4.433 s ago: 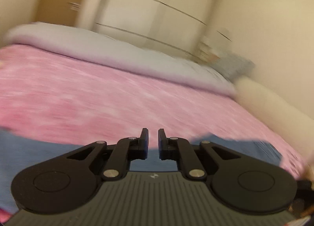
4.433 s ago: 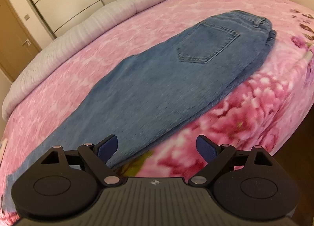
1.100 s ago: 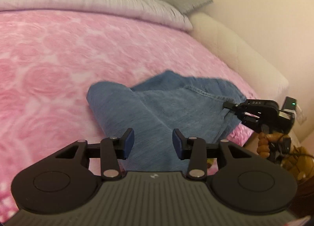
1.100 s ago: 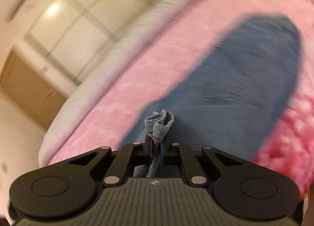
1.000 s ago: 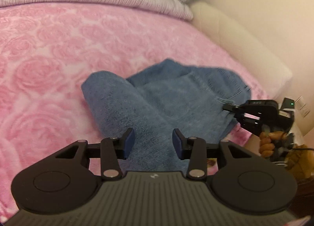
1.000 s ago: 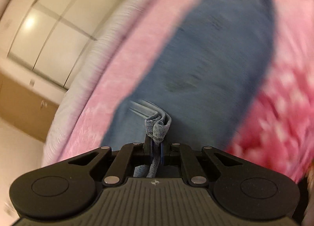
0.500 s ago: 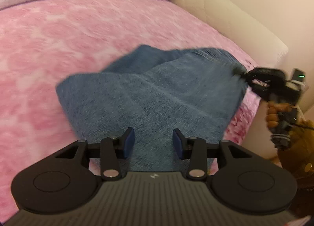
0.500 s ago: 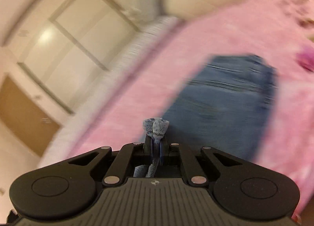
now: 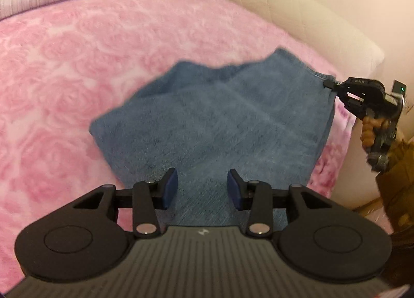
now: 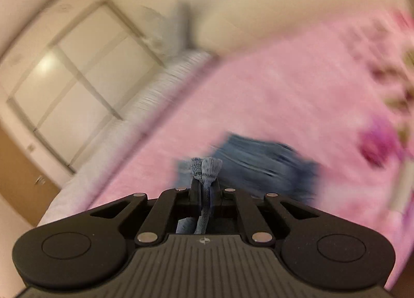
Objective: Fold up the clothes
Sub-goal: 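Fold the held edge over the jeans with the right gripper and release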
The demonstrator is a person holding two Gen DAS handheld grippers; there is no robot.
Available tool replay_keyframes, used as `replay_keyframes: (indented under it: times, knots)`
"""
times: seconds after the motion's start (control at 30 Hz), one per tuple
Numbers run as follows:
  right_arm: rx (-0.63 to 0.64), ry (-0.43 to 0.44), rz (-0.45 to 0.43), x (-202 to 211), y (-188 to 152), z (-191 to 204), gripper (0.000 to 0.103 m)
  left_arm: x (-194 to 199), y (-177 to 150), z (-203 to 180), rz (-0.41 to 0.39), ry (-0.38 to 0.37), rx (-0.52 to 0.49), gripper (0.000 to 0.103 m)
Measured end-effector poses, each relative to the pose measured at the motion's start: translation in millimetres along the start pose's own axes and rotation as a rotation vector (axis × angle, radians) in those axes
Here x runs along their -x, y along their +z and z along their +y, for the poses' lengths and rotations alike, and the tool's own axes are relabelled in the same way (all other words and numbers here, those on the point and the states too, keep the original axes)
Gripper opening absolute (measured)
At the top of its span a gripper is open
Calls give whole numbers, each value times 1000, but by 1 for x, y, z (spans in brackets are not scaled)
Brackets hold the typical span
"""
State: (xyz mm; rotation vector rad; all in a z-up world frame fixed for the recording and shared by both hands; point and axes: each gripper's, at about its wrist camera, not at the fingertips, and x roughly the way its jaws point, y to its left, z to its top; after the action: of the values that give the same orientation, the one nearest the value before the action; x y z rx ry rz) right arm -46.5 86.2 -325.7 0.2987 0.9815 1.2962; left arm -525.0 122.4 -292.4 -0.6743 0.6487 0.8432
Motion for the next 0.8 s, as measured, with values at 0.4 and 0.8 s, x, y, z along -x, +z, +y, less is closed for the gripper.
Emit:
replay_keyframes:
  times: [0.4, 0.8]
  knots:
    - [-58, 4, -30, -6, 13, -31, 4, -14, -3, -4, 18, 0, -39, 37]
    - [184, -230, -92, 19, 1, 17, 51, 7, -9, -10, 11, 57, -110, 37]
